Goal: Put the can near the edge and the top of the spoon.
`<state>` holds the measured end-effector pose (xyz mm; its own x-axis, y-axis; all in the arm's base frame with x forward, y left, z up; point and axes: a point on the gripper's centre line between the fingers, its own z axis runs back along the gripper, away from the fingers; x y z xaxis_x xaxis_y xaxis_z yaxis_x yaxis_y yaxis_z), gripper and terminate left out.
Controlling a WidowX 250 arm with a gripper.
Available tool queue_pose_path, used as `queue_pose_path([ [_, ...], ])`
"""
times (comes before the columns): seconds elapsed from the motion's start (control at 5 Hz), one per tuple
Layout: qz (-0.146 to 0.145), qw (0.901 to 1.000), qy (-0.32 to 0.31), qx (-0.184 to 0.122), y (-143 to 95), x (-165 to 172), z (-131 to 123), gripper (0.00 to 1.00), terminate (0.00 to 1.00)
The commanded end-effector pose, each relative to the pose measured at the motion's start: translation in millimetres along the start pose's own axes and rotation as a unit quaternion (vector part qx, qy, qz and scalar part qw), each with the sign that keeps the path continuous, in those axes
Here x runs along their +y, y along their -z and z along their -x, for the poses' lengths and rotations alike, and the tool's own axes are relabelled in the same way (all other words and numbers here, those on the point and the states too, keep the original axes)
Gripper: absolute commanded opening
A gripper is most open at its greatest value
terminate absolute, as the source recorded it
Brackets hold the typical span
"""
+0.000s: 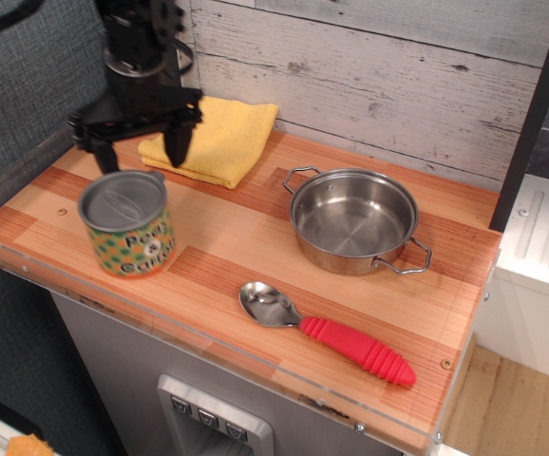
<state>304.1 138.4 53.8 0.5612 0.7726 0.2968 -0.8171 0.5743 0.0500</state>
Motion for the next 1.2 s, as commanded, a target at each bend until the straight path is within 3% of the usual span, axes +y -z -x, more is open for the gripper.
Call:
queue_pose_path([
  [0.0, 0.030, 0.9994, 0.005, -0.016, -29, -13, 19, 1.00, 0.00],
  [0.6, 0.045, 0.9988, -0.001, -0.021, -36, -23, 42, 1.00, 0.00],
  [1.0, 0.051, 0.9984, 0.004, -0.024, -45, -20, 39, 1.00, 0.00],
])
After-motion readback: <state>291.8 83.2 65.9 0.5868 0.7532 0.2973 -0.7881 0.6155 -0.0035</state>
